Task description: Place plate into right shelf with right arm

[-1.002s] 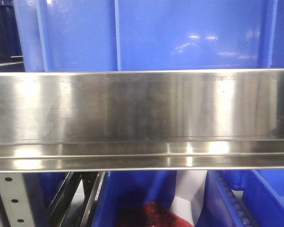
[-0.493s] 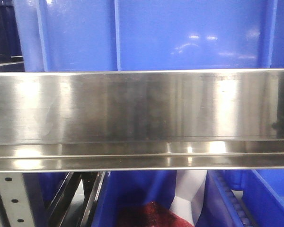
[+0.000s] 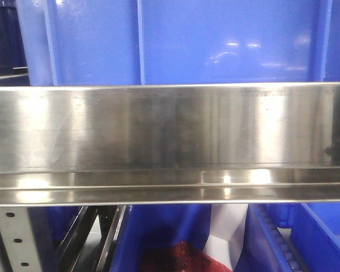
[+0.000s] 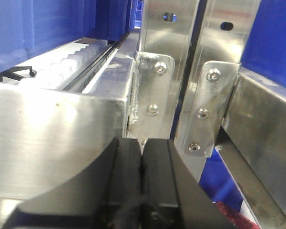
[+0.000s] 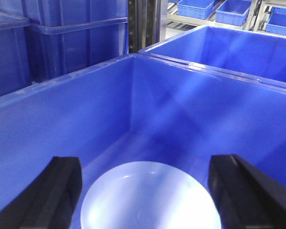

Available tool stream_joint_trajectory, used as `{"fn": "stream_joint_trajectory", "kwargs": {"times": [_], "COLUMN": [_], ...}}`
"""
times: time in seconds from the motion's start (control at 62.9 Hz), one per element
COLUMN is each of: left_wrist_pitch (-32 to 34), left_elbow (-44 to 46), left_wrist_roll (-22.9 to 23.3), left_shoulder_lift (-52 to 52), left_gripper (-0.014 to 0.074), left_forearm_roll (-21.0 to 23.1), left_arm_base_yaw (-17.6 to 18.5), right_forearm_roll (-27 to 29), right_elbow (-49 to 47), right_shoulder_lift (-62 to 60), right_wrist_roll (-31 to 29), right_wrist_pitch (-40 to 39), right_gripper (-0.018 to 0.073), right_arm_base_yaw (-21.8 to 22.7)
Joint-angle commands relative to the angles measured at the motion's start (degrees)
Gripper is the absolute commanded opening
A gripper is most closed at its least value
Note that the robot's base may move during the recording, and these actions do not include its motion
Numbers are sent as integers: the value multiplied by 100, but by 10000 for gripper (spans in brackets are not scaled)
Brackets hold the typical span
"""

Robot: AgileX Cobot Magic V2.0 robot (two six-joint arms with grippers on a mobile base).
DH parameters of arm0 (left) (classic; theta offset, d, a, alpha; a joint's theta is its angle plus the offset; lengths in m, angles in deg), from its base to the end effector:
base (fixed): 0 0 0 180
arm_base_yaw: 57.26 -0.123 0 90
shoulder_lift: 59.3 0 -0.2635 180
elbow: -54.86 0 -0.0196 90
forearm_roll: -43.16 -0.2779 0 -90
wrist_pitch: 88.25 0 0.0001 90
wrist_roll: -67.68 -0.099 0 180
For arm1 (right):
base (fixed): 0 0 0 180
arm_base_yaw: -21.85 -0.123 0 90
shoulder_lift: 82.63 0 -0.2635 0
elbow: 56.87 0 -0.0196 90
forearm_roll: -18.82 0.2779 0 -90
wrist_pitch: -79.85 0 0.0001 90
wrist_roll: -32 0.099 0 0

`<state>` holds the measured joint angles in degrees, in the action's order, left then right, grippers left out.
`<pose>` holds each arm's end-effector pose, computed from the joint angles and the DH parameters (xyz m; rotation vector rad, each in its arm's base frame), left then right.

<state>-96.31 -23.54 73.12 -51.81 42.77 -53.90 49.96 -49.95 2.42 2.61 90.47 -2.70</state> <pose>0.1131 -0.0065 0.1899 -0.0250 1.6407 -0.1116 0.3166 0.1550 0.3765 -0.4271 1.7297 0.4108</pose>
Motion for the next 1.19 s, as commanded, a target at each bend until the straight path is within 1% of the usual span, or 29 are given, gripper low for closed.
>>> {"fn": "stream_joint_trajectory", "kwargs": {"times": [0.0, 0.032, 0.111, 0.127, 0.159, 0.175, 0.207, 0.223, 0.255, 0.286, 0.382, 0.636, 0.907, 1.177], "left_wrist_pitch": [515, 515, 515, 515, 515, 515, 515, 515, 515, 515, 515, 515, 515, 515], "left_elbow": [-54, -54, -54, -54, -54, -54, -54, -54, -54, -54, -54, -54, -54, -54], "left_wrist_roll": [34, 34, 34, 34, 34, 34, 34, 34, 34, 34, 34, 34, 34, 34], "left_shoulder_lift": [-36, -36, -36, -36, -36, -36, -36, -36, -36, -36, -36, -36, -36, -36], "left_gripper": [-47, -47, -47, -47, -47, -47, -47, -47, -47, -47, -47, -47, -47, -47], "left_forearm_roll": [-1, -1, -1, -1, -1, -1, -1, -1, -1, -1, -1, -1, -1, -1], "left_arm_base_yaw": [11, 11, 11, 11, 11, 11, 11, 11, 11, 11, 11, 11, 11, 11], "right_forearm_roll": [21, 21, 21, 21, 21, 21, 21, 21, 21, 21, 21, 21, 21, 21], "right_elbow": [-231, -231, -231, -231, -231, -231, -231, -231, -231, -231, -231, -223, -223, -139], "right_shoulder_lift": [-374, -448, -612, -660, -735, -810, -884, -922, -1007, -1073, -1288, -1464, -1490, -1469], "right_wrist_roll": [-48, -48, -48, -48, -48, -48, -48, -48, -48, -48, -48, -48, -48, -109], "right_wrist_pitch": [-73, 46, 204, 228, 248, 260, 260, 260, 249, 242, 301, 271, -560, -836], "right_gripper": [595, 549, 370, 306, 217, 126, 40, 28, 64, 74, 48, 46, 46, 46], "right_arm_base_yaw": [28, 28, 28, 28, 28, 28, 28, 28, 28, 37, 74, 74, 74, 172]}}
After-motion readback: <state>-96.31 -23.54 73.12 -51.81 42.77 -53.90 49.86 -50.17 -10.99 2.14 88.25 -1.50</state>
